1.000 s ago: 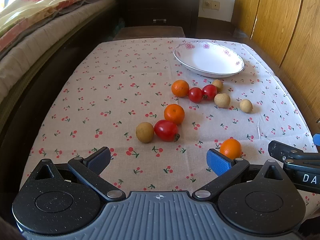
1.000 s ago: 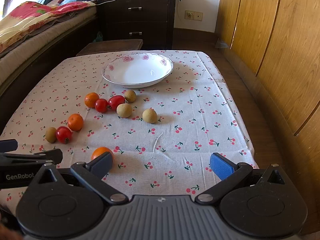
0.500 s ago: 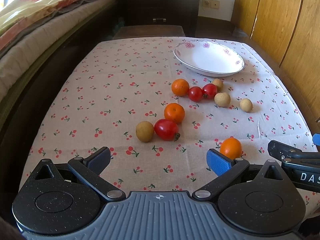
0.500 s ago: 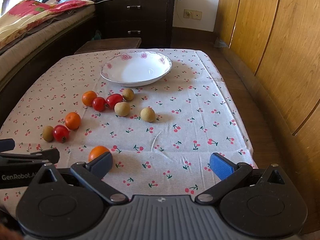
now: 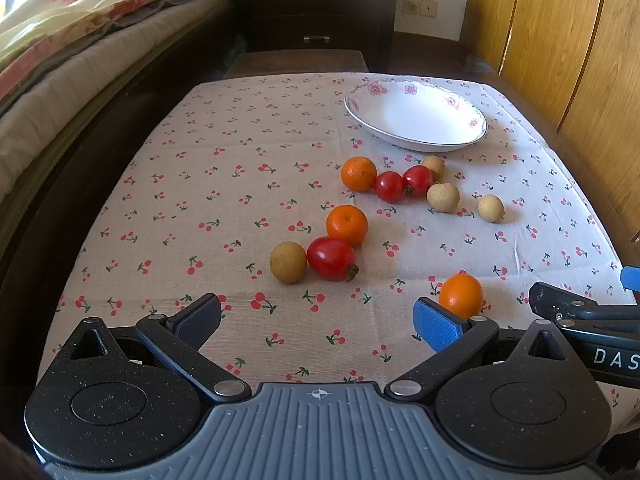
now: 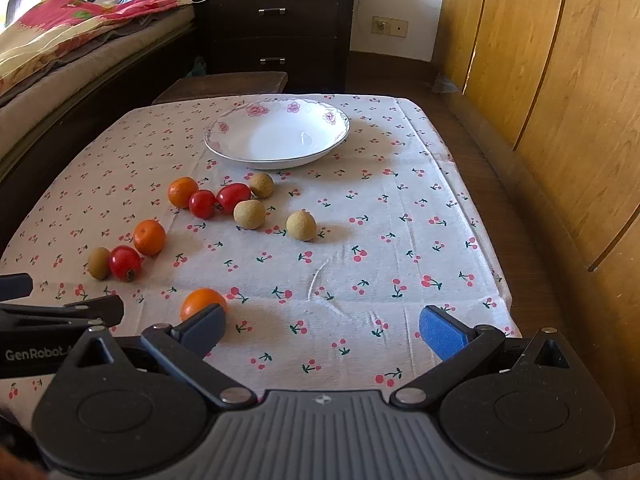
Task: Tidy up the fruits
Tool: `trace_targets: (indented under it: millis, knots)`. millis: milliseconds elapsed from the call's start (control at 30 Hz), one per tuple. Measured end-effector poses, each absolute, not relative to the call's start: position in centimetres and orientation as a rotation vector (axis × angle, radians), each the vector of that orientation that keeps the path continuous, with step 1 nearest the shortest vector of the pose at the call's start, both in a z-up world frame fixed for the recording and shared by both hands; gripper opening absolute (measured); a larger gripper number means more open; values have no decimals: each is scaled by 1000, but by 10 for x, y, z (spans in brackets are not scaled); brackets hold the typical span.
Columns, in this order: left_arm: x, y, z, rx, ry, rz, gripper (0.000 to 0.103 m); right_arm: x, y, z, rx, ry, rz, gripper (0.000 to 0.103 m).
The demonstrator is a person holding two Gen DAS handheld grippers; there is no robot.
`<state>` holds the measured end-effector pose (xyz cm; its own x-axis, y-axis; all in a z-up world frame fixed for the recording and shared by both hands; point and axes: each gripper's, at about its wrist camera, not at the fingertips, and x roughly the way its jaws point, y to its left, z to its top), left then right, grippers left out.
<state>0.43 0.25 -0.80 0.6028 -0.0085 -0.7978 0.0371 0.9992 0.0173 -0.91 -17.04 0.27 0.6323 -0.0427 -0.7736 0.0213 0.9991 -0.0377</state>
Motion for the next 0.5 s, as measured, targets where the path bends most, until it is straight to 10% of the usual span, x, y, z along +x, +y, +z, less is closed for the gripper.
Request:
trace_targets:
  millis: [500]
  knots:
    - [5, 13, -15, 45, 931, -16, 103, -2, -160, -6, -40, 904, 20, 97]
